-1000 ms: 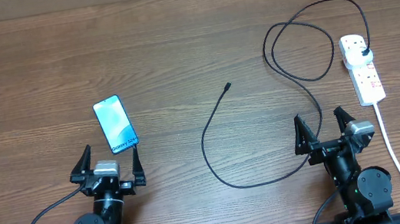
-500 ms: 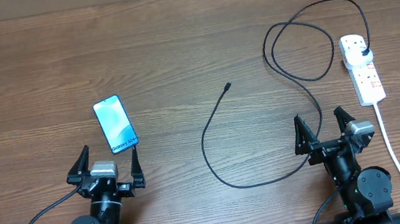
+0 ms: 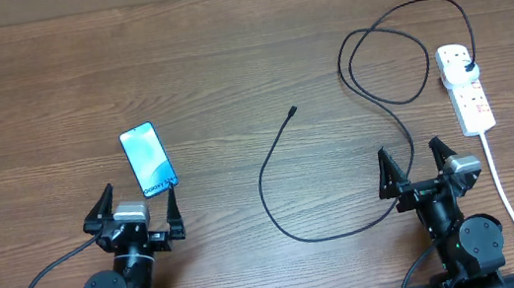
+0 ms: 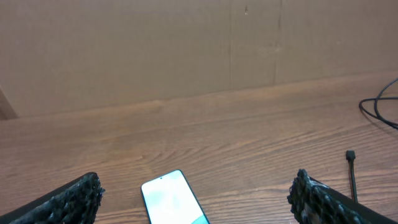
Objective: Plug charger to phone and switch on socket
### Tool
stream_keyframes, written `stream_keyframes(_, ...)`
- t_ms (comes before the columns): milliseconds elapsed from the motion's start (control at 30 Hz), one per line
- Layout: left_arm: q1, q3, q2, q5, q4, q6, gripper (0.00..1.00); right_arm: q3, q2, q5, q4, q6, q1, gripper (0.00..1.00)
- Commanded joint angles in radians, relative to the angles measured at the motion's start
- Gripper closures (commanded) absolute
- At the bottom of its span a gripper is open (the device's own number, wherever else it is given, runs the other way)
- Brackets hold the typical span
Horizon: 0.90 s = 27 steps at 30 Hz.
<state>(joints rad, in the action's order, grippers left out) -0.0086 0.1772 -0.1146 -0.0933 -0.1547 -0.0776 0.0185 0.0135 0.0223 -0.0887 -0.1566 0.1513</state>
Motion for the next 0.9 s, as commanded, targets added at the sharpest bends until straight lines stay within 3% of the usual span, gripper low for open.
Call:
stream_keyframes(0,0.003,0.067,-0.046,-0.012,0.009,0.014,0.0,-0.011,-0.01,-0.006,0.008,0.005,0.005,0.0)
stream_keyframes(367,0.003,0.285,-0.325,-0.067,-0.043,0.013,0.01,-0.011,-0.01,-0.006,0.008,0.005,0.005,0.0)
stream_keyframes(867,0.003,0.735,-0.782,-0.13,-0.406,0.014,0.0,-0.011,-0.01,-0.006,0.008,0.005,0.005,0.0)
